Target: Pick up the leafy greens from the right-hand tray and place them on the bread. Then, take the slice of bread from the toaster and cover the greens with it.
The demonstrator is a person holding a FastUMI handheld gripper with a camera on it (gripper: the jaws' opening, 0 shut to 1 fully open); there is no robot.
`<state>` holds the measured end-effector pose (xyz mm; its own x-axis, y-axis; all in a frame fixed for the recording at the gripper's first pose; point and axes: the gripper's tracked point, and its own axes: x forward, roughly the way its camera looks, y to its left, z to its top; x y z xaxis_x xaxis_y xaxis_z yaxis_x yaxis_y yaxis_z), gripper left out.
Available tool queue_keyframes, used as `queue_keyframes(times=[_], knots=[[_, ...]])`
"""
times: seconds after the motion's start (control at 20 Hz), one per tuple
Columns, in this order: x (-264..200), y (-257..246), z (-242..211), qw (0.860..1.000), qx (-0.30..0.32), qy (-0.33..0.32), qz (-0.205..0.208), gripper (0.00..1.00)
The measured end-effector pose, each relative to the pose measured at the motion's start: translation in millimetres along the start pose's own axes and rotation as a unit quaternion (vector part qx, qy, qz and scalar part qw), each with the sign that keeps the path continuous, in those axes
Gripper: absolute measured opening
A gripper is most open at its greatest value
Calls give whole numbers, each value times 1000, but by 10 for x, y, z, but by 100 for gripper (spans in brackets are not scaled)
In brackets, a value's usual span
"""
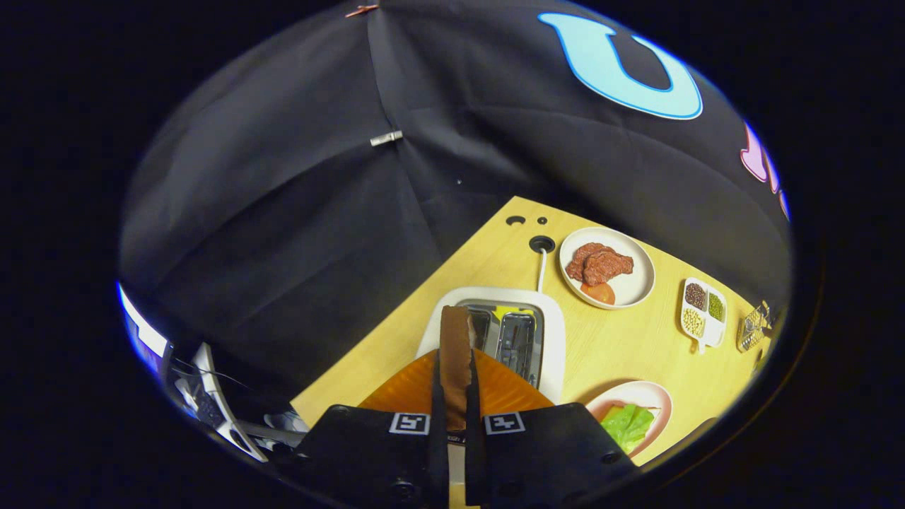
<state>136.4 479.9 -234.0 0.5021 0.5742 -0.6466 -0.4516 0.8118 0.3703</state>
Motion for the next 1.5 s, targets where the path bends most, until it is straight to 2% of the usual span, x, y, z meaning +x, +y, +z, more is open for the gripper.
queue_keyframes(times=[0.2,0.3,0.45,0.7,1.05,1.35,1.5], knots=[[-451,-78,248,999,21,-38,25,13],[-709,-193,342,998,17,-60,21,14],[-1092,-517,419,996,24,-91,1,13],[-1503,-1283,214,990,60,-110,-65,13],[-1509,-2011,-456,980,105,-100,-137,13],[-1166,-2131,-893,975,149,-78,-147,13],[-977,-2053,-944,974,163,-76,-134,13]])
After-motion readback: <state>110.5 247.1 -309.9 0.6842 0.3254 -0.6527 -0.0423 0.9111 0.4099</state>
